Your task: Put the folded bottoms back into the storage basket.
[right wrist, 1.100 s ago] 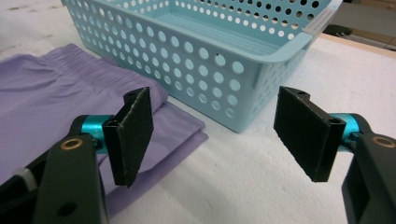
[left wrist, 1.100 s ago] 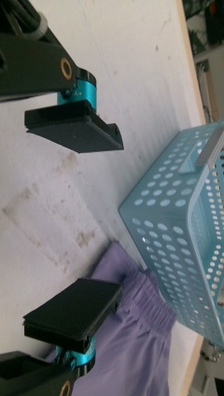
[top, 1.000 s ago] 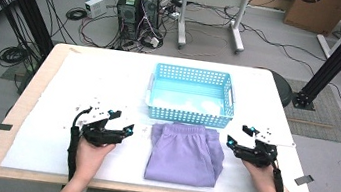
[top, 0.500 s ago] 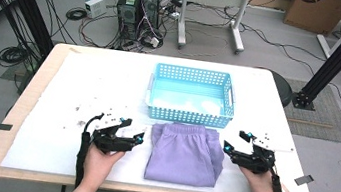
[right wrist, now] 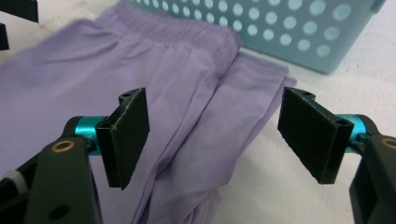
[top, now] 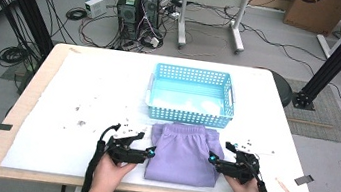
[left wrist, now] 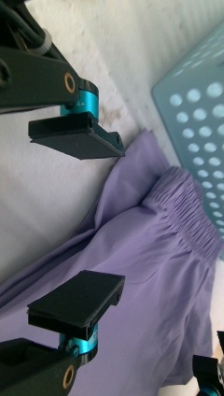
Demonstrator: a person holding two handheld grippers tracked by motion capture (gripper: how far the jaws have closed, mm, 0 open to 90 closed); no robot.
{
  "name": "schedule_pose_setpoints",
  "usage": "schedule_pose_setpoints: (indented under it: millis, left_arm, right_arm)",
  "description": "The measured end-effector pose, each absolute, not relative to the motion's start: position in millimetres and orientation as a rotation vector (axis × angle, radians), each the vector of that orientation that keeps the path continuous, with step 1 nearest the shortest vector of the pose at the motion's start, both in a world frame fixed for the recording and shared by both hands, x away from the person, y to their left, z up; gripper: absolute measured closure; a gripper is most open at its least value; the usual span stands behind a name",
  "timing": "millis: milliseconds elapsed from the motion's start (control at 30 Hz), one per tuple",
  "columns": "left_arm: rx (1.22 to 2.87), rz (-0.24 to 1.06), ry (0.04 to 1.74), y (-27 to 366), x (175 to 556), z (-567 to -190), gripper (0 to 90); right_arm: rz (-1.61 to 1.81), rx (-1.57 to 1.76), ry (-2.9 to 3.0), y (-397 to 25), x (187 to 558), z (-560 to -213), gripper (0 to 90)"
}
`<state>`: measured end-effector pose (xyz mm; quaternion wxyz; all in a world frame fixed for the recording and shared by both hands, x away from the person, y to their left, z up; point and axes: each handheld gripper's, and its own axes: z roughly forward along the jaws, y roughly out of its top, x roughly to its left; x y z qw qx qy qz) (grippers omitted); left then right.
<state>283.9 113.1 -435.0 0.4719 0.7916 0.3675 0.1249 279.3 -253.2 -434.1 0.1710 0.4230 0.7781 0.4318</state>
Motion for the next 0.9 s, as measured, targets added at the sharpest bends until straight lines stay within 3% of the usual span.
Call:
schedule_pose_setpoints:
  millis: [233, 600, 700, 900]
  left_arm:
    - [1.966, 0.272, 0.954, 103, 284, -441, 32.7]
    - [2.012, 0.220, 1.039, 96, 288, -448, 32.2]
    - [1.991, 0.203, 1.046, 94, 289, -449, 33.1]
    - [2.004, 0.239, 1.028, 81, 287, -450, 36.2]
  right_arm:
    - [1.124, 1.263, 2.269, -243, 278, -439, 20.3]
    - [1.040, 1.348, 2.351, -236, 283, -448, 20.9]
    - [1.058, 1.320, 2.358, -235, 282, -448, 34.4]
    - [1.034, 1.255, 2.364, -225, 278, -449, 42.0]
